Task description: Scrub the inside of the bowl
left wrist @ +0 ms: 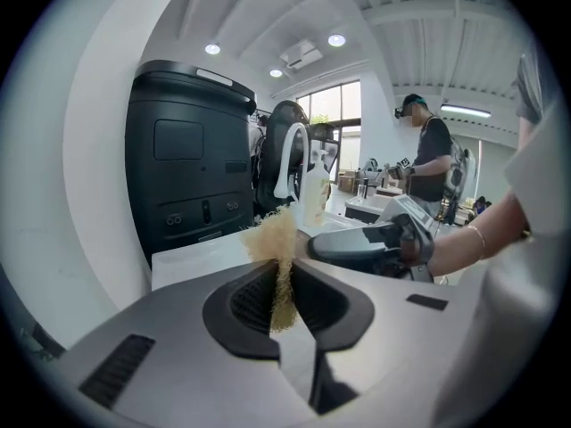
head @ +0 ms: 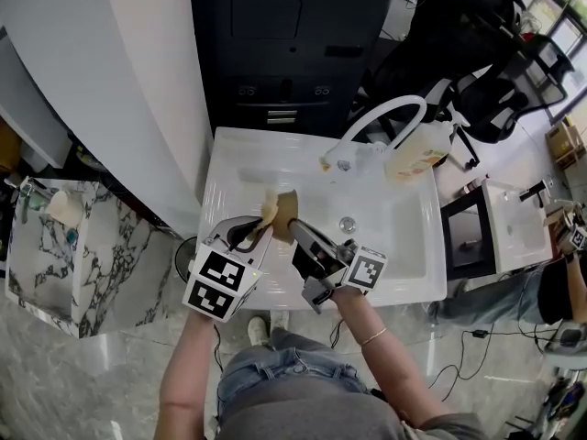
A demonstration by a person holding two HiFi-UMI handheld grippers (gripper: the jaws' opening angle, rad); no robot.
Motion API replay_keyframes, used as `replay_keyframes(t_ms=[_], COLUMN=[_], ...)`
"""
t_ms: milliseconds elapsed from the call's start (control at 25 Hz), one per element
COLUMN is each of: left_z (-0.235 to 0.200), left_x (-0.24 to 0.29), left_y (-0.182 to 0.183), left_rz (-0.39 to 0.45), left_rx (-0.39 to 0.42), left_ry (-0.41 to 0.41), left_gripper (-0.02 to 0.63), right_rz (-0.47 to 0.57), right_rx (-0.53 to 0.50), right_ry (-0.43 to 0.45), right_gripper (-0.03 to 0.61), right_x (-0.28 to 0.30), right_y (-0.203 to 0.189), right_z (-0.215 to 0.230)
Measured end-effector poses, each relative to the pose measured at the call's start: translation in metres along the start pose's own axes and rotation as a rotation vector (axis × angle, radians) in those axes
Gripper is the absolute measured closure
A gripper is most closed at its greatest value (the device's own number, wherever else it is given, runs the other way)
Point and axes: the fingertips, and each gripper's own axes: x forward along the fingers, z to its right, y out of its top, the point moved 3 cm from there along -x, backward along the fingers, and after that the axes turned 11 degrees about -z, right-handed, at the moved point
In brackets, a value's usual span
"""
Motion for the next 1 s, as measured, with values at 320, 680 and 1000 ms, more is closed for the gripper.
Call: replay_keyframes(t_ms=[320,680,1000], left_z=[0.021,0.008,-0.054], left_x=[0.001,-0.021,-0.009], left_y=[-0.008,-0.034,-0.046], left_rz=[-0.046,-0.061,-0.005], left_rx=[0.075,-0.002,-0.278], left_ry=[-0.006,0.015,0.035], left_gripper=[0.568,0.568,0.568], right_rz=[0.063,0.075,0.070], right_rx=[0.052,0.079,0.089], right_ry=[0.011,0.038,0.092], right_gripper=[0.552,0.557,0.557], right_x=[-0.010,-0.014,-0.008], right_y=[0.006,0.007,0.006], right_z=[0.004,0.006,-0.007])
